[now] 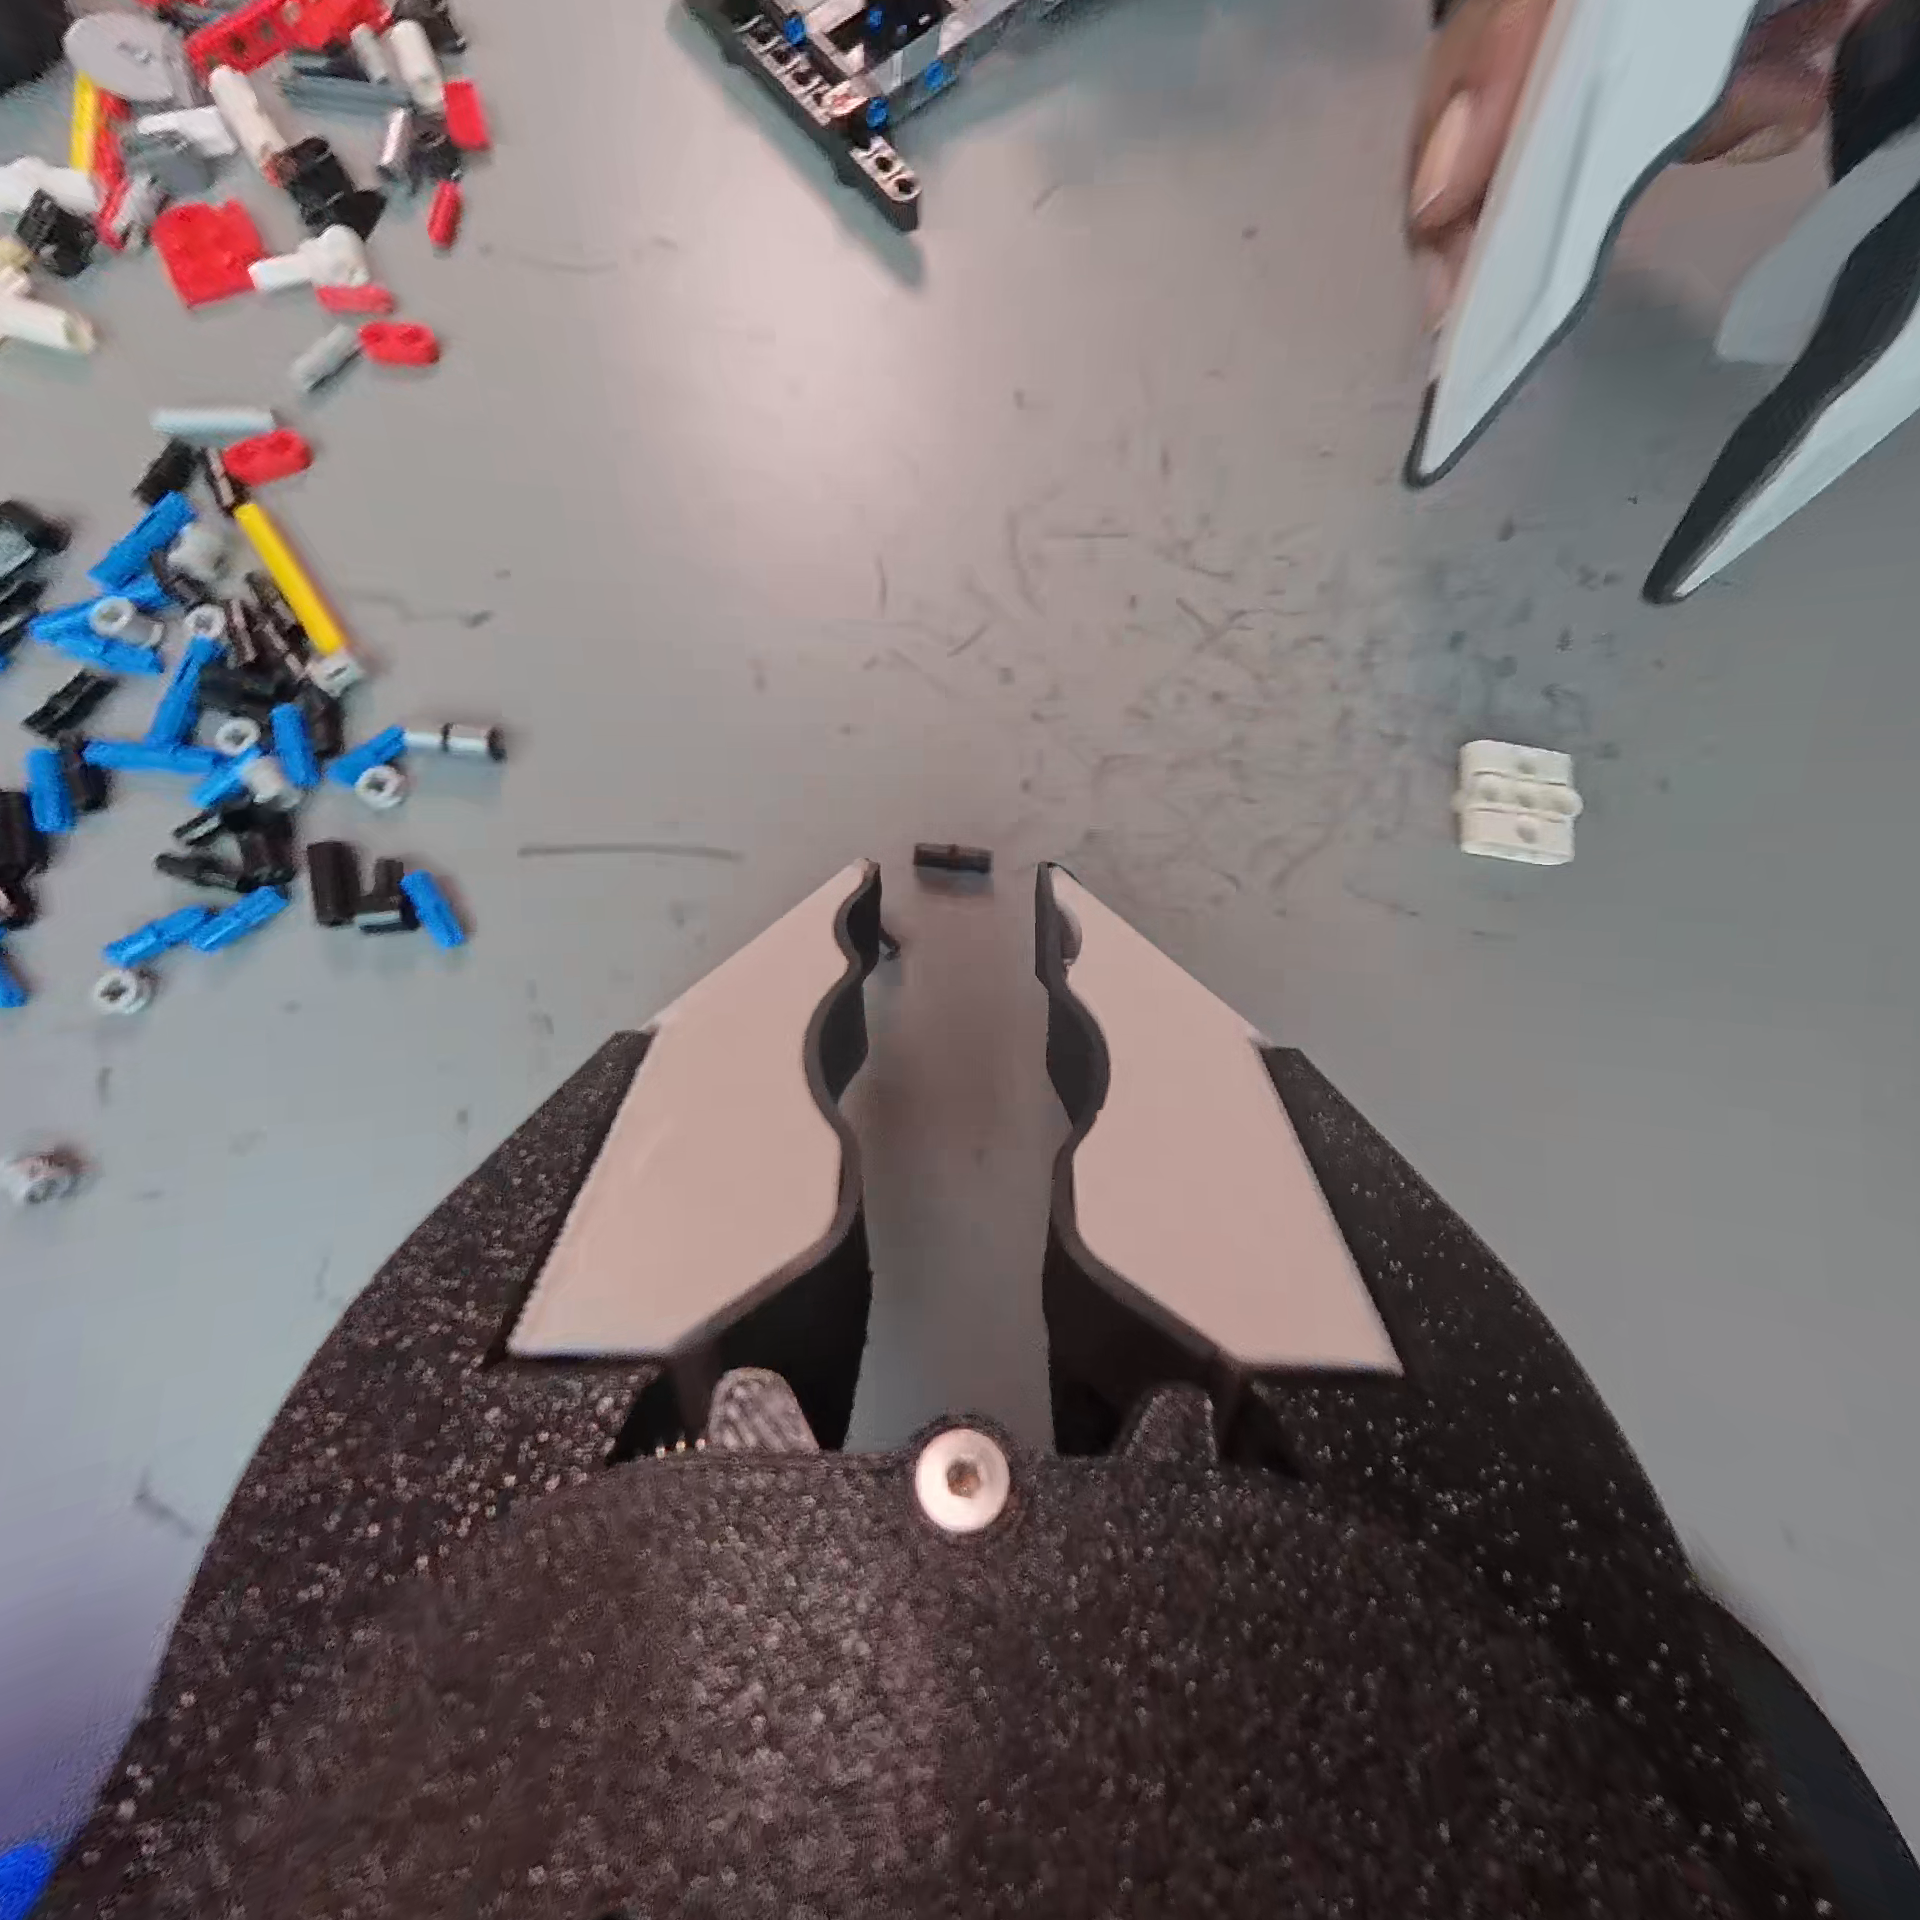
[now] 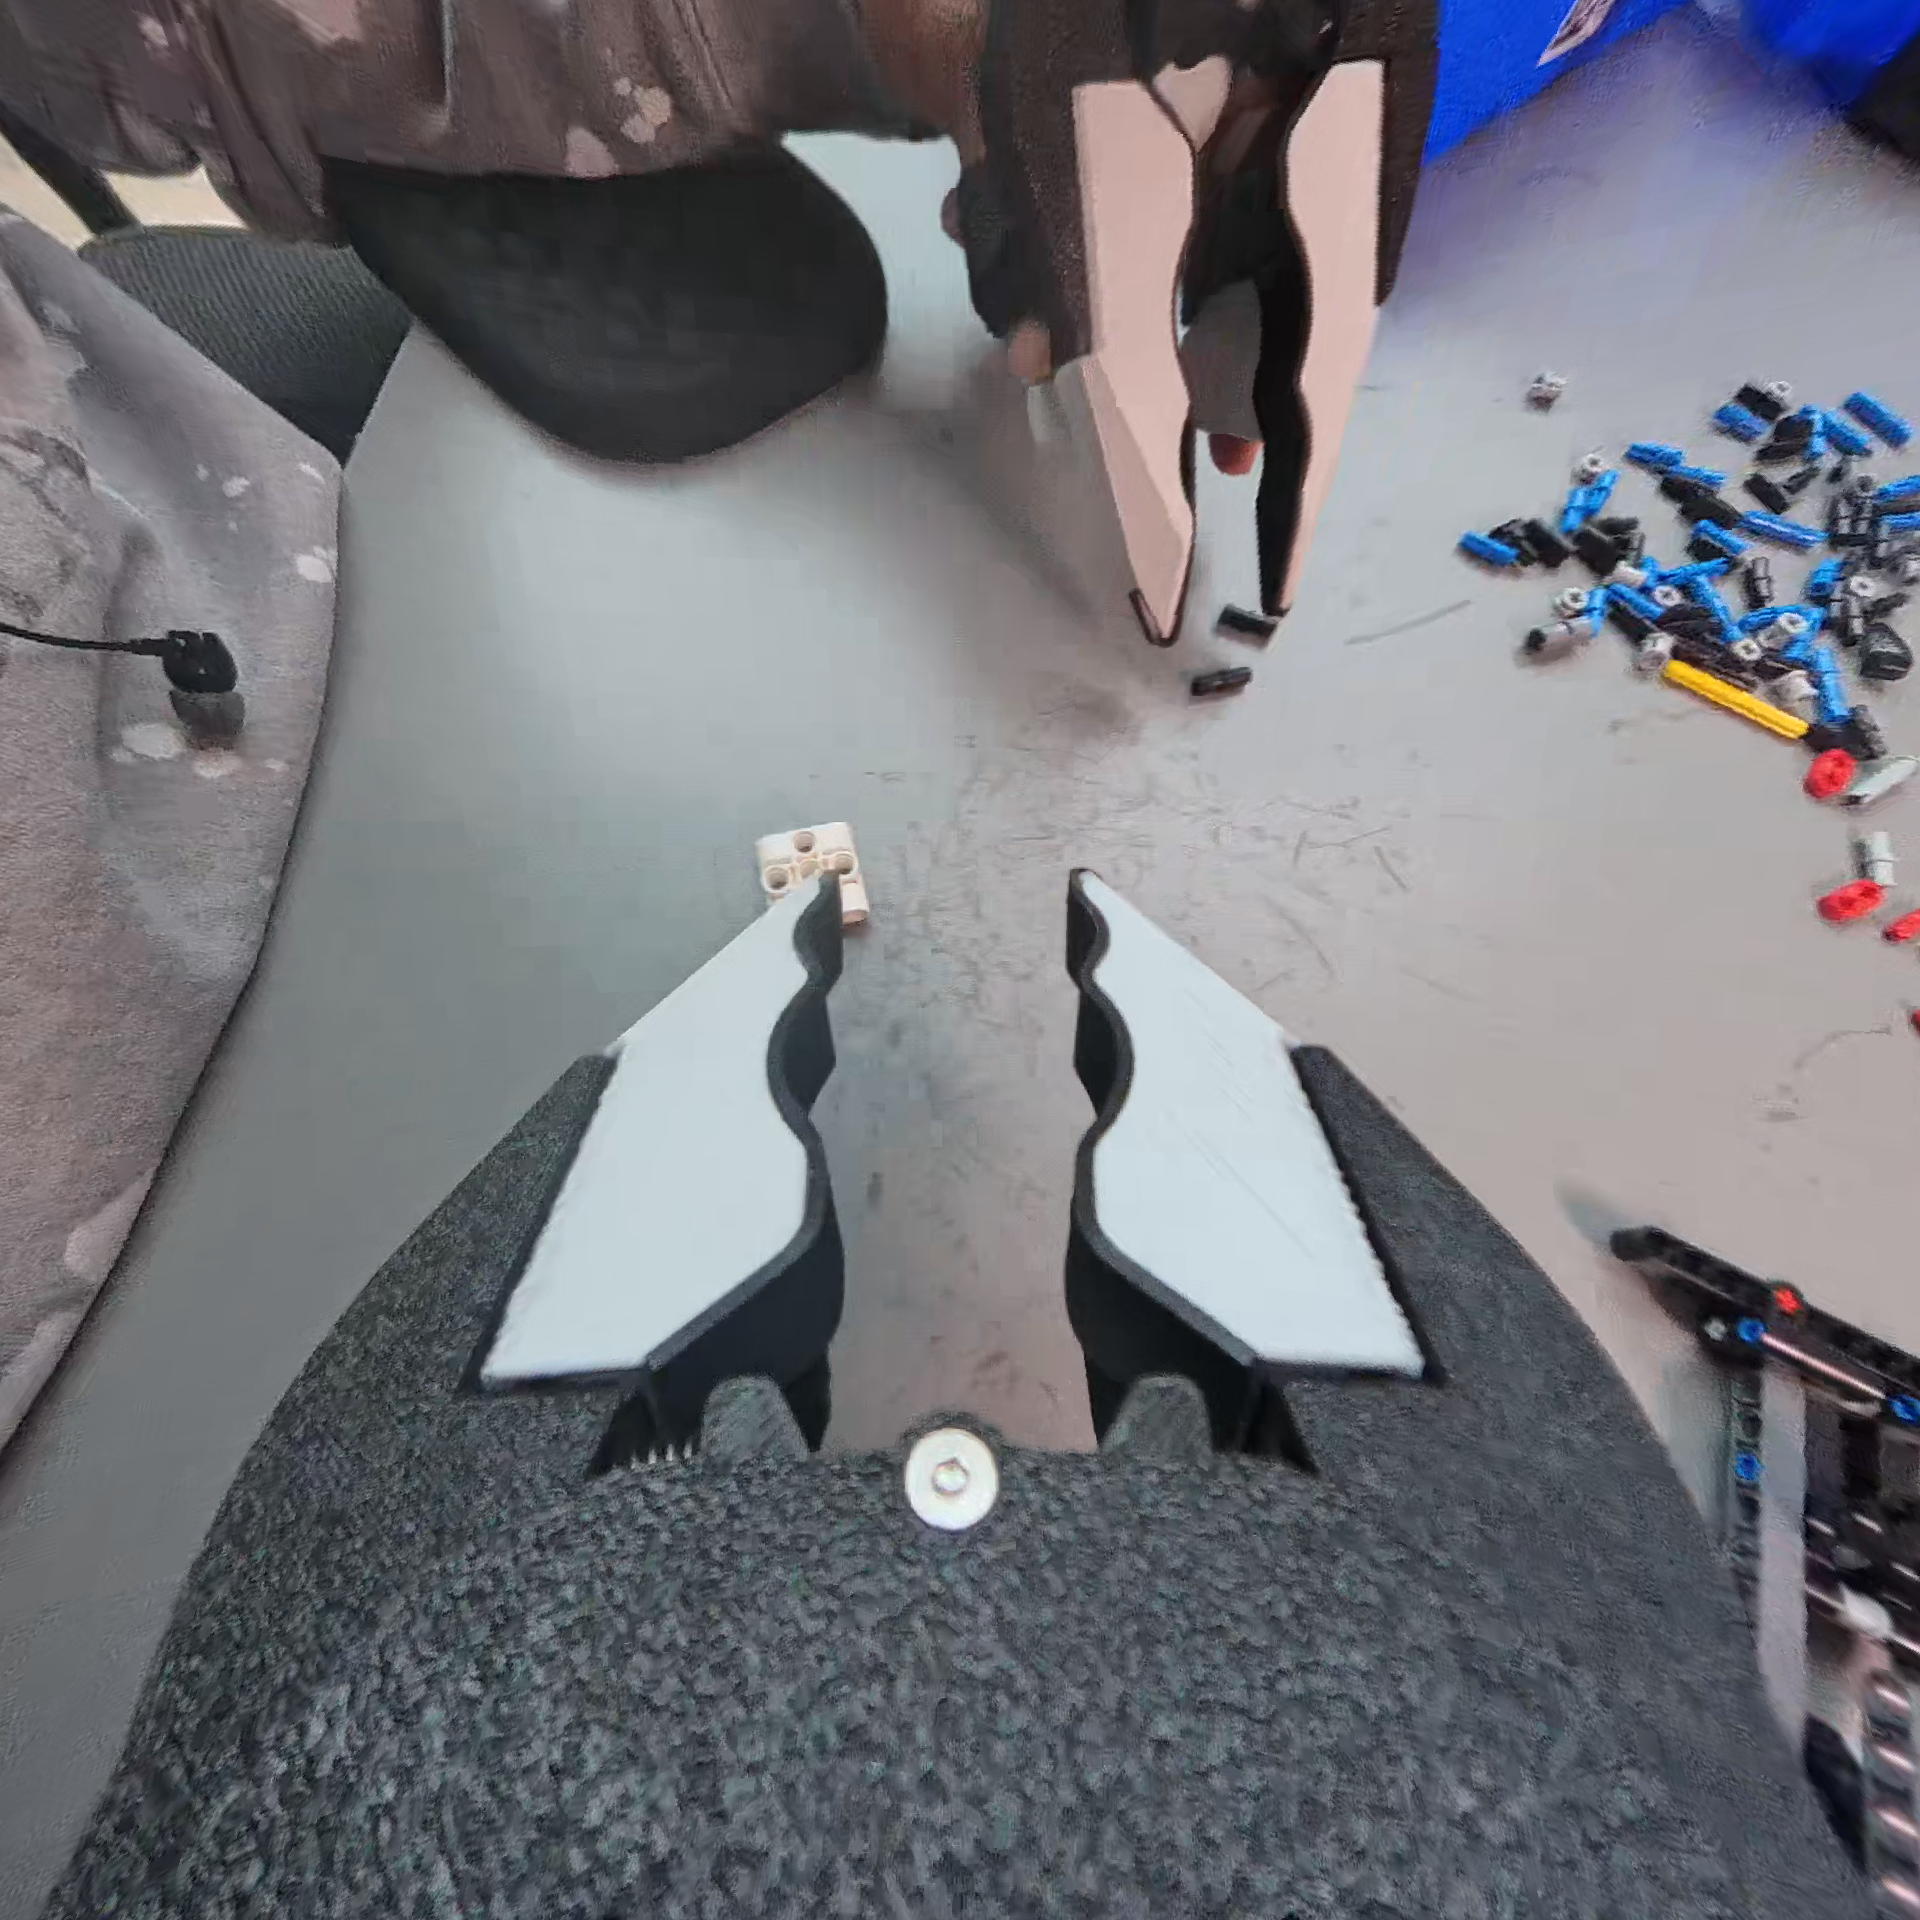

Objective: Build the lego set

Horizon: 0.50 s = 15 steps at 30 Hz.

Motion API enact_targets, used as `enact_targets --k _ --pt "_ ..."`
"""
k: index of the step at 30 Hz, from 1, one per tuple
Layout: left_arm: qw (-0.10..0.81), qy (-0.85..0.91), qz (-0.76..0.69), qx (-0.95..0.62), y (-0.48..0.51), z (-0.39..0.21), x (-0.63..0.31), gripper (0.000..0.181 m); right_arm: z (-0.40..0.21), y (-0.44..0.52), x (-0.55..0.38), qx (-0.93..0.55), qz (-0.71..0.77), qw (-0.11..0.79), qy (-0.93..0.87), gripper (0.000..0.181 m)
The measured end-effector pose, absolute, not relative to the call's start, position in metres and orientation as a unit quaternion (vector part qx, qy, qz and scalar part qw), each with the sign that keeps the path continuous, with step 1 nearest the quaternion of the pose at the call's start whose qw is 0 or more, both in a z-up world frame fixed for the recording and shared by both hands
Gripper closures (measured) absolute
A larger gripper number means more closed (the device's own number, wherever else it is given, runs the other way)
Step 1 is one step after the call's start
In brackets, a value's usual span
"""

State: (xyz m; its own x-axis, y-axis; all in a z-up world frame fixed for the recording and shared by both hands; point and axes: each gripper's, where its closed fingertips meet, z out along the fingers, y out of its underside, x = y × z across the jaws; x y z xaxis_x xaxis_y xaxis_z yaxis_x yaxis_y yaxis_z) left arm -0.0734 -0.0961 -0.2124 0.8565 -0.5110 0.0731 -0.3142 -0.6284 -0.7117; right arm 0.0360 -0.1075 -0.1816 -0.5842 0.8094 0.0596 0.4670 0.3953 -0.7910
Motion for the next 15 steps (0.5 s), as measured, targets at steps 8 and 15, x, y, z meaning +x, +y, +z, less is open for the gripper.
enact_targets --k 8,15 --pt "0.347 0.19 -0.108 -0.912 -0.093 -0.226 -0.095 0.155 -0.186 -0.09 0.039 -0.421 0.386 0.257 -0.78 0.147" --pt "0.368 0.235 -0.082 -0.896 -0.092 -0.219 -0.091 0.178 -0.184 -0.087 0.033 -0.422 0.405 0.28 -0.762 0.149"
